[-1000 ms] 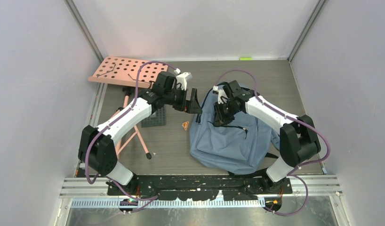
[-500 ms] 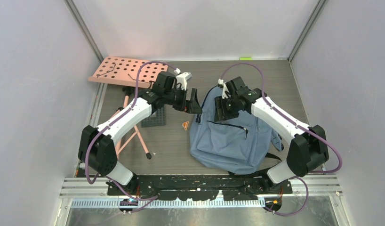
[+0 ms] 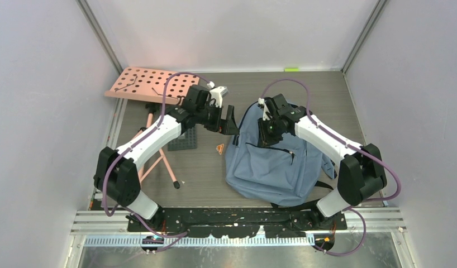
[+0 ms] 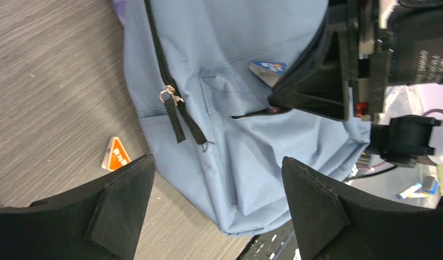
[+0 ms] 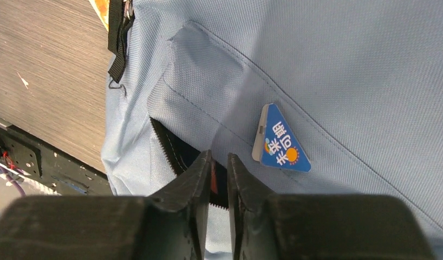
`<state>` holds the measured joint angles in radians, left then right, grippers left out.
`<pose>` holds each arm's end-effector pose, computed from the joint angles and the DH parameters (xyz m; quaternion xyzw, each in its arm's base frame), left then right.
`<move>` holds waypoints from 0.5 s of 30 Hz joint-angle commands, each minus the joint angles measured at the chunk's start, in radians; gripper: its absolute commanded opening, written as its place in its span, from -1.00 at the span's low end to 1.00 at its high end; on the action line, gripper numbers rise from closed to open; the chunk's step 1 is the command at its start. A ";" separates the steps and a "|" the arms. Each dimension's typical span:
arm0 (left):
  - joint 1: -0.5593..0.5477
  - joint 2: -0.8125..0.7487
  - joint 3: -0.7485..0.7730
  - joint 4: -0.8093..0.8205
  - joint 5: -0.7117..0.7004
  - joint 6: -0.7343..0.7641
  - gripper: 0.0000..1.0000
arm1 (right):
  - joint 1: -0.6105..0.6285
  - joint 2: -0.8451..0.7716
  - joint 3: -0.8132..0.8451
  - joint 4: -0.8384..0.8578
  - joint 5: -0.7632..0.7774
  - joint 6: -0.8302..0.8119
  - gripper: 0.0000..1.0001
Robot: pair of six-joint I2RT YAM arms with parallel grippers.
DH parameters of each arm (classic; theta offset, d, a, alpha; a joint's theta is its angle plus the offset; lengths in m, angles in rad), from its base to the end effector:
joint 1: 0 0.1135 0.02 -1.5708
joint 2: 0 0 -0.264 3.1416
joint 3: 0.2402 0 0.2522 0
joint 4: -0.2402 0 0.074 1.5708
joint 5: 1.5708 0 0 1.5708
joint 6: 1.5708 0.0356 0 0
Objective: Pack the student bag
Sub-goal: Place the stationery in the student bag, then pick up the personal item from the center of the board.
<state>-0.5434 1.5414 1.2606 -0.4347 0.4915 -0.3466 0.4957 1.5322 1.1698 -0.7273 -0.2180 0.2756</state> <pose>0.2856 -0.1921 0.2980 0.1871 0.8684 -0.3730 0.2678 0.2694 0.1544 0.2501 -0.1318 0.9568 0.1870 0.1797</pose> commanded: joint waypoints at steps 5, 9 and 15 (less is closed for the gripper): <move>0.020 -0.081 0.031 -0.011 -0.122 0.075 0.85 | 0.043 -0.102 0.099 -0.008 0.190 0.013 -0.03; 0.110 -0.129 0.030 -0.006 -0.118 0.066 0.89 | 0.125 -0.103 0.183 -0.020 0.427 0.095 0.10; 0.332 -0.195 0.006 0.041 -0.095 0.005 0.90 | 0.293 -0.090 0.178 0.077 0.638 0.362 0.11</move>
<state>-0.3298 1.4101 1.2675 -0.4526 0.3943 -0.3111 0.7052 1.4620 1.3380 -0.7250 0.2279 0.4446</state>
